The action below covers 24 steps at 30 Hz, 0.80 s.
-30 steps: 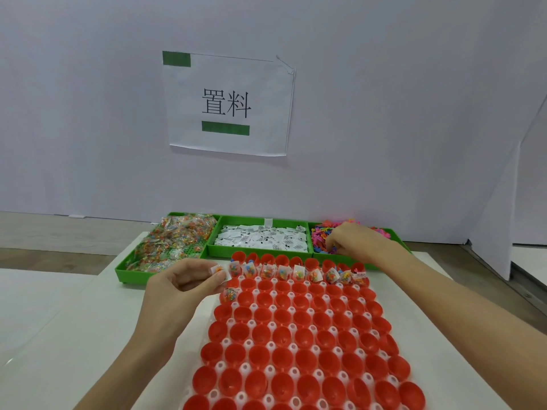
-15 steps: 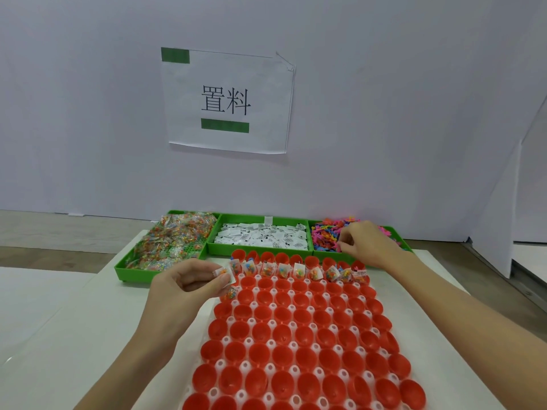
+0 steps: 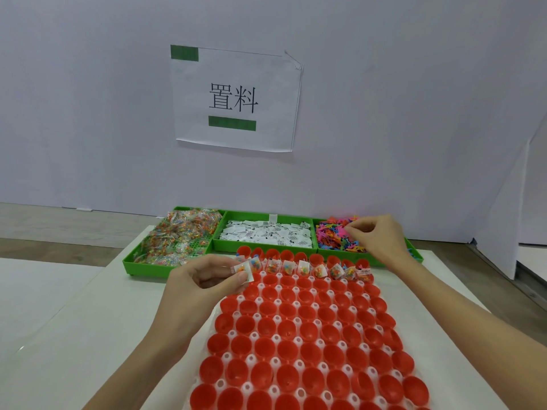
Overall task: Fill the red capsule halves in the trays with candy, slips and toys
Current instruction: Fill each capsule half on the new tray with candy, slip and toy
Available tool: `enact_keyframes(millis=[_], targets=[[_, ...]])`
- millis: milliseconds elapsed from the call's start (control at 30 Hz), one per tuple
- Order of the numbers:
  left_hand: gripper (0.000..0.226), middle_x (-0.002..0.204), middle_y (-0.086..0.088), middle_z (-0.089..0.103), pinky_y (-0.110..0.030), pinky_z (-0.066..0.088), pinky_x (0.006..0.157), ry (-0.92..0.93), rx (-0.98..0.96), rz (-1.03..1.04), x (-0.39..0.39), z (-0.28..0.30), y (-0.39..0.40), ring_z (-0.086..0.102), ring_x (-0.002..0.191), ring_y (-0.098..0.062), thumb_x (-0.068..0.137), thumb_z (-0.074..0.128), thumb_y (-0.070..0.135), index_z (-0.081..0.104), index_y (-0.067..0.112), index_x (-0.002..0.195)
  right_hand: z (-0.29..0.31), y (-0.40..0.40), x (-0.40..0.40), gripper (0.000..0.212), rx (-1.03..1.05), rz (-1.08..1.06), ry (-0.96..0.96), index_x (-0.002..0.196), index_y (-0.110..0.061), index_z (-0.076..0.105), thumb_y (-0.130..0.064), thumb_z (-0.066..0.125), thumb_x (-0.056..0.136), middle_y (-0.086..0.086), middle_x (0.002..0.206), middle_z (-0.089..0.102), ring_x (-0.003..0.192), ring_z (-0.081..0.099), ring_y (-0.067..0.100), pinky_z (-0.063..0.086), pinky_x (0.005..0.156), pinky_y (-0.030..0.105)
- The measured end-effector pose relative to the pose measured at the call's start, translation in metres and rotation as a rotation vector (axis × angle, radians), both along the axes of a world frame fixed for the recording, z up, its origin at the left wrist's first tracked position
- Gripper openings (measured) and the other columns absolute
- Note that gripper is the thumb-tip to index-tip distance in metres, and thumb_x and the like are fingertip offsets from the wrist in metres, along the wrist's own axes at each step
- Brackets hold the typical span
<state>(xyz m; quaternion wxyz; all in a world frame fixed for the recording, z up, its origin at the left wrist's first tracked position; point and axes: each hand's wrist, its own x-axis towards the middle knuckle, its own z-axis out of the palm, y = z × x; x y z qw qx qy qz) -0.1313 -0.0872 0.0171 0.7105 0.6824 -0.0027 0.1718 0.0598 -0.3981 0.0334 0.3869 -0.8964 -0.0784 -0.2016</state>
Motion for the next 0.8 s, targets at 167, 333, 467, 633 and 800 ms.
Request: enact_keyframes(millis=[167,333,467,633,800], targets=[[0.017,0.085,-0.012,0.079,-0.02,0.06,0.07,0.036,-0.004,-0.04,-0.002,-0.002,-0.005,0.078,0.079,-0.028,0.073,0.088,0.009,0.08,0.016,0.086,-0.005,0.001,-0.004,0.011,-0.074,-0.021,-0.007,0.092,-0.014,0.083,-0.02,0.073,0.093,-0.002,0.084,0.077,0.072,0.065,0.003,0.048,0.07,0.016],[0.016,0.087,-0.014,0.079,-0.021,0.06,0.07,0.054,-0.02,-0.052,-0.002,-0.002,-0.006,0.078,0.08,-0.029,0.073,0.088,0.007,0.08,0.012,0.087,-0.014,0.0,-0.003,0.009,0.047,-0.083,-0.003,0.094,-0.01,0.08,-0.015,0.073,0.092,0.0,0.084,0.075,0.073,0.064,0.004,0.051,0.075,0.026],[0.017,0.089,-0.012,0.079,-0.022,0.061,0.073,0.072,-0.003,-0.041,-0.002,-0.005,-0.007,0.078,0.083,-0.027,0.075,0.087,0.008,0.081,0.01,0.091,-0.016,0.0,-0.003,0.007,0.074,-0.068,0.032,0.092,-0.013,0.077,-0.018,0.072,0.093,-0.005,0.081,0.072,0.073,0.063,0.002,0.05,0.07,0.023],[0.016,0.089,-0.011,0.08,-0.019,0.059,0.072,0.078,0.024,-0.051,-0.003,-0.004,-0.007,0.078,0.082,-0.026,0.076,0.087,0.01,0.081,0.012,0.09,-0.019,-0.003,0.0,0.005,0.304,-0.077,0.15,0.092,-0.012,0.078,-0.016,0.077,0.09,-0.003,0.078,0.074,0.066,0.069,0.009,0.048,0.056,0.019],[0.014,0.087,-0.012,0.079,-0.017,0.058,0.07,0.078,0.008,-0.047,-0.004,-0.002,-0.007,0.078,0.08,-0.027,0.075,0.087,0.01,0.081,0.015,0.087,-0.018,0.0,-0.001,0.005,0.722,-0.067,0.254,0.097,0.0,0.071,-0.001,0.07,0.092,0.014,0.088,0.076,0.067,0.077,0.016,0.052,0.047,0.016]])
